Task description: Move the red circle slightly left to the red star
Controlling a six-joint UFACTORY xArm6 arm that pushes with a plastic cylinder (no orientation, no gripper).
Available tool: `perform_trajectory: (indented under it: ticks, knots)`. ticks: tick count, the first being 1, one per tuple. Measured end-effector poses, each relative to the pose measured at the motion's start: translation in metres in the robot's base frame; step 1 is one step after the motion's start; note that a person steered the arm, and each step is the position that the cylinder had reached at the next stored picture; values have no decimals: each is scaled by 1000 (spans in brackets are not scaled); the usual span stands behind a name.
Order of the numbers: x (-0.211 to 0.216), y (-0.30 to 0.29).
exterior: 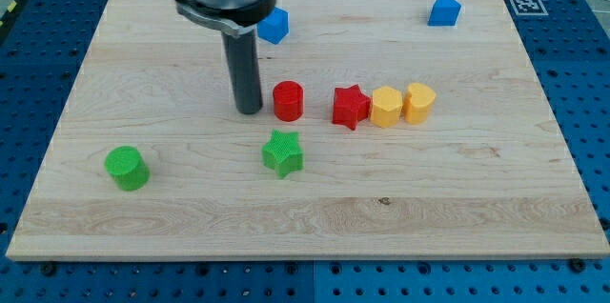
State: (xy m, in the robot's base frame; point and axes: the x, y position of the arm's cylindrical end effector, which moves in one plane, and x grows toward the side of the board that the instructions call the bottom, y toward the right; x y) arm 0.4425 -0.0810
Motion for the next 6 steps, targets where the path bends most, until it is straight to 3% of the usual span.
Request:
perform_trajectory:
  ticks: [3,6]
  knots:
    - [-18,50]
    - [-18,43]
